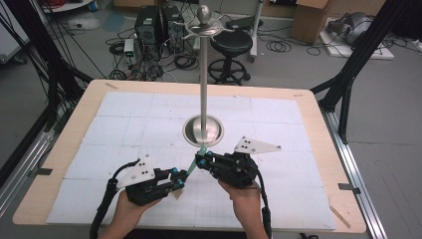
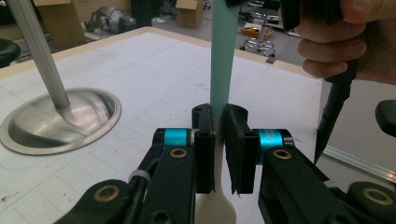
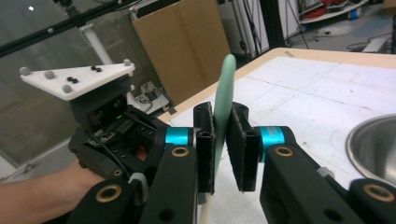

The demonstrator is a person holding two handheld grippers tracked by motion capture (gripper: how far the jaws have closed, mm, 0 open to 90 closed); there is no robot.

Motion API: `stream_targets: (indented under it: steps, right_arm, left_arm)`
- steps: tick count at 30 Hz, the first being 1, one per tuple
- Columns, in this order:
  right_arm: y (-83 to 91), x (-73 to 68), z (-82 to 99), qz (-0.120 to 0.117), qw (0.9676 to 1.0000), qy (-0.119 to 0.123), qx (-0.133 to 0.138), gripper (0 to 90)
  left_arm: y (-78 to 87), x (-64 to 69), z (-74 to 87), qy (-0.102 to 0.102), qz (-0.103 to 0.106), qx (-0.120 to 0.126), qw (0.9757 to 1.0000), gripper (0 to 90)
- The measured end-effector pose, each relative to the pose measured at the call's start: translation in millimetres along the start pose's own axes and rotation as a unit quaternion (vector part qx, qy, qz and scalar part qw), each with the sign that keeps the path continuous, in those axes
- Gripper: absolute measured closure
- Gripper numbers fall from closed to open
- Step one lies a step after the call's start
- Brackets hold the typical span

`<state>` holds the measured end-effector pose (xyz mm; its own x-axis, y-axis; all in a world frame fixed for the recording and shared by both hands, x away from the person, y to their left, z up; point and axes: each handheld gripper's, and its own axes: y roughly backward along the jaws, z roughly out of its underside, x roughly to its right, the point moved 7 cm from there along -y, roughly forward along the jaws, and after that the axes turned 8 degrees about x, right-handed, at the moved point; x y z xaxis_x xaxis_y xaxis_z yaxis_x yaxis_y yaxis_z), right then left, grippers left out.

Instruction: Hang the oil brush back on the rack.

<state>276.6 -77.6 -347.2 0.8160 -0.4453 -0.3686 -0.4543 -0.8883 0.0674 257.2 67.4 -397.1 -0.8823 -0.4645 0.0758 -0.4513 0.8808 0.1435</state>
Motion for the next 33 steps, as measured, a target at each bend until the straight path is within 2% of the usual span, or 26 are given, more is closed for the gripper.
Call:
stream_targets:
  steps: [5,7,9,10,11,12,13,15,18,19,20,22,24,27,29,31,33]
  right_arm:
    - [-1.2,-5.8,-2.3,-0.008,0.9998,0.019,-0.004,82.7]
    - [-0.6,-7.4,-3.4,-0.014,0.9996,0.022,-0.005,82.9]
    - [0.6,-9.1,-5.3,-0.023,0.9994,0.026,-0.005,82.9]
    - [1.8,-10.6,-6.6,-0.031,0.9991,0.030,-0.004,82.9]
    - [2.6,-11.2,-7.1,-0.031,0.9989,0.034,-0.005,82.9]
    - [3.4,-11.9,-7.8,-0.041,0.9982,0.043,-0.010,82.9]
    - [3.7,-12.4,-7.8,-0.044,0.9980,0.044,-0.012,82.9]
    - [4.1,-14.3,-8.3,-0.068,0.9963,0.051,-0.016,82.9]
    - [4.1,-18.0,-8.9,-0.098,0.9931,0.060,-0.022,82.9]
    - [3.8,-20.5,-9.7,-0.122,0.9902,0.065,-0.024,82.9]
    - [3.8,-20.5,-9.7,-0.122,0.9902,0.065,-0.024,82.9]
    - [4.0,-22.4,-9.8,-0.140,0.9871,0.071,-0.030,82.9]
    - [3.6,-23.0,-9.6,-0.152,0.9850,0.074,-0.033,82.9]
    - [3.0,-23.2,-10.0,-0.166,0.9831,0.071,-0.033,82.8]
    - [2.9,-24.0,-10.1,-0.172,0.9821,0.068,-0.034,82.8]
    - [2.5,-24.1,-9.8,-0.176,0.9814,0.068,-0.035,82.8]
    - [2.4,-22.9,-9.7,-0.167,0.9832,0.064,-0.034,81.9]
  left_arm:
    - [0.0,2.4,-0.9,0.003,0.012,0.006,0.9999,82.3]
    - [0.8,3.0,-2.0,0.011,0.024,0.009,0.9996,82.3]
    - [3.0,3.1,-4.6,0.022,0.045,0.019,0.9986,81.6]
    - [3.8,2.9,-5.9,0.025,0.054,0.024,0.9979,75.5]
    - [5.1,3.8,-8.2,0.035,0.074,0.033,0.9961,70.2]
    - [5.4,4.5,-8.9,0.037,0.079,0.036,0.9955,65.9]
    - [6.3,5.1,-9.3,0.036,0.089,0.036,0.9948,64.1]
    - [7.2,6.7,-9.4,0.039,0.107,0.035,0.9929,61.6]
    - [7.8,9.0,-9.1,0.040,0.127,0.033,0.9905,61.1]
    - [7.8,9.4,-9.1,0.040,0.133,0.032,0.9898,61.2]
    - [7.7,9.8,-9.1,0.041,0.138,0.032,0.9890,61.2]
    - [7.7,11.1,-9.9,0.041,0.153,0.031,0.9869,62.2]
    - [7.6,13.1,-11.4,0.045,0.173,0.028,0.9835,66.2]
    - [6.1,13.2,-12.7,0.043,0.183,0.024,0.9818,71.2]
    - [4.8,12.5,-12.7,0.044,0.185,0.021,0.9815,75.2]
    - [3.8,10.8,-12.1,0.039,0.180,0.019,0.9828,81.3]
    - [2.0,8.5,-12.0,0.043,0.167,0.019,0.9849,83.5]
